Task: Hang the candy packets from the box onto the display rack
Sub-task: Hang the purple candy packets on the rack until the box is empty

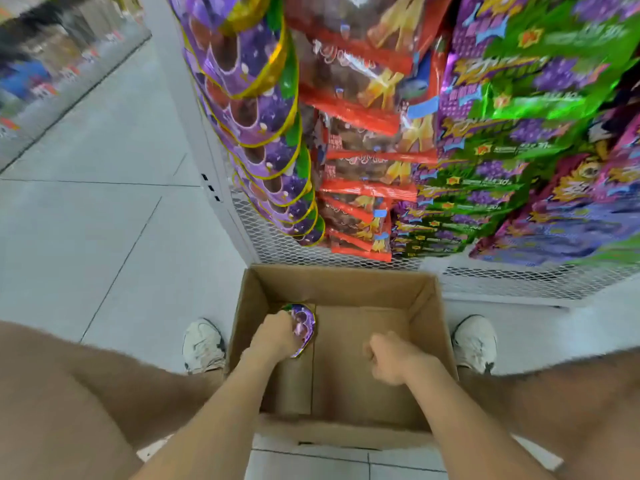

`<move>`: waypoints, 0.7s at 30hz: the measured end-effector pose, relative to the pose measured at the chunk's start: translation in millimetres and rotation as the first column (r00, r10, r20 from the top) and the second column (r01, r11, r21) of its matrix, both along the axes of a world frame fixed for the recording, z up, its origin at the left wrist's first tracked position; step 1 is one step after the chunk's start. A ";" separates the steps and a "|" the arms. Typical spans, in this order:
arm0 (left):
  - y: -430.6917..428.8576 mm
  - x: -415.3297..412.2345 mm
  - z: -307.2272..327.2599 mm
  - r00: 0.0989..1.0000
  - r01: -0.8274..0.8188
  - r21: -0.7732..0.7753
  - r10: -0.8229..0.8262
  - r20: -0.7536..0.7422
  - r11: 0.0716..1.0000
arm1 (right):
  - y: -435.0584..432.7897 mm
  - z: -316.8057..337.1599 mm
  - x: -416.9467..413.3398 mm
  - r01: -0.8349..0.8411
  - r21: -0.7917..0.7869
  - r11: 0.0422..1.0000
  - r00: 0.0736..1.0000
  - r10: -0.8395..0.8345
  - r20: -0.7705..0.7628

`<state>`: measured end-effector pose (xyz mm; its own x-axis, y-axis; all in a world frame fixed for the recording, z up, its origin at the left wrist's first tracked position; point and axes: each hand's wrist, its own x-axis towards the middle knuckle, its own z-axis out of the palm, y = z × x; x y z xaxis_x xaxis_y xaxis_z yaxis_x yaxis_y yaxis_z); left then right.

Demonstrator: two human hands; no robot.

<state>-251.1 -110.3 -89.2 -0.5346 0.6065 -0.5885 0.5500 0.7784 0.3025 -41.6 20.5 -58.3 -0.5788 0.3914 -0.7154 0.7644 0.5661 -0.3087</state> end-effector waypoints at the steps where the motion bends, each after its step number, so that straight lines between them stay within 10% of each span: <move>1: 2.4 -1.9 -21.2 1.000 -0.031 -0.022 0.031 0.001 0.999 | 2.1 -11.7 2.5 0.014 -0.023 1.000 0.999 -0.013 0.031; 11: 27.3 5.5 -140.4 0.990 -0.003 -0.207 -0.027 -0.138 0.978 | -9.4 -79.6 -3.5 0.117 -0.124 0.985 0.989 -0.104 0.105; 21: 27.2 32.7 -116.6 0.966 0.141 -0.088 -0.156 -0.207 0.986 | -11.1 -76.9 -8.2 0.218 -0.118 0.969 0.969 -0.200 0.148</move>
